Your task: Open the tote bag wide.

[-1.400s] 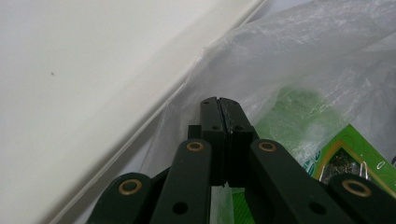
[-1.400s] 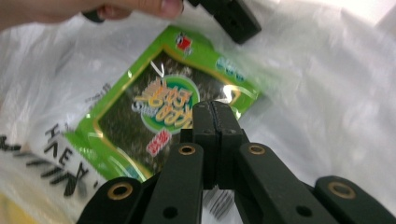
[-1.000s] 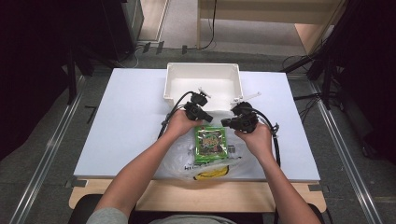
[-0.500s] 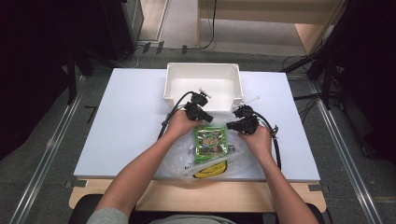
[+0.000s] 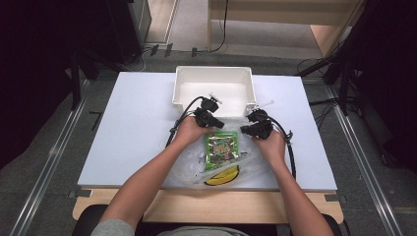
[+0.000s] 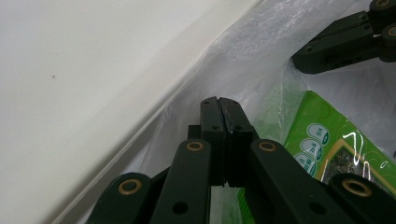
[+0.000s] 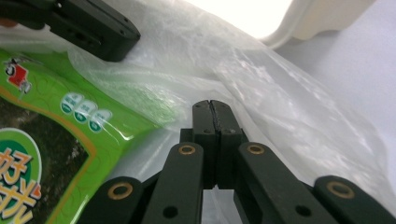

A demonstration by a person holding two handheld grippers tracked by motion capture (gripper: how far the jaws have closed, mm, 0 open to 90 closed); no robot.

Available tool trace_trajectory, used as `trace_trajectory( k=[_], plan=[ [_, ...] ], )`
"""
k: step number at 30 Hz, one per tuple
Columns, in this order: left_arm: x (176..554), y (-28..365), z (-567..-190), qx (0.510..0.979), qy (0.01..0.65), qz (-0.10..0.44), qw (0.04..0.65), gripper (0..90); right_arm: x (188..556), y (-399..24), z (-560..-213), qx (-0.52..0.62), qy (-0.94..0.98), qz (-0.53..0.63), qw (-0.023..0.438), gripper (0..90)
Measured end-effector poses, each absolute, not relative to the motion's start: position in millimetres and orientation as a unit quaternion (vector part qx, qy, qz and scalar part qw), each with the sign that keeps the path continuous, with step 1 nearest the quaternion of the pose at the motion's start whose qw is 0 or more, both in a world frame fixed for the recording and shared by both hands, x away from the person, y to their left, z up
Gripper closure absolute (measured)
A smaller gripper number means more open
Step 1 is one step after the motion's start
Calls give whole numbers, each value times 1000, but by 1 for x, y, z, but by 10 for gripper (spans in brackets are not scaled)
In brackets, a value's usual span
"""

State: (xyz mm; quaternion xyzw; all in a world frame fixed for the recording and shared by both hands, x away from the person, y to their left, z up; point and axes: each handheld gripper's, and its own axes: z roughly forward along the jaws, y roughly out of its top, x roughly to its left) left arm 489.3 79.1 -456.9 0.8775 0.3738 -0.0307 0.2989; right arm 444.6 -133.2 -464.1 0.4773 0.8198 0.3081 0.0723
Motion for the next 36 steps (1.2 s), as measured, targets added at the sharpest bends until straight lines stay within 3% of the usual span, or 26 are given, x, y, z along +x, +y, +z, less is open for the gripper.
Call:
trace_trajectory(
  k=[12, 26, 36],
  plan=[
    [489, 77, -456, 878, 378, -28, 294, 893, 405, -141, -437, 447, 823, 346, 59, 900],
    [489, 75, -455, 880, 376, -26, 289, 892, 364, -123, -439, 401, 846, 350, 18, 900],
    [488, 75, -455, 881, 375, -21, 289, 887, 340, -137, -449, 410, 847, 338, 0, 900]
  ],
)
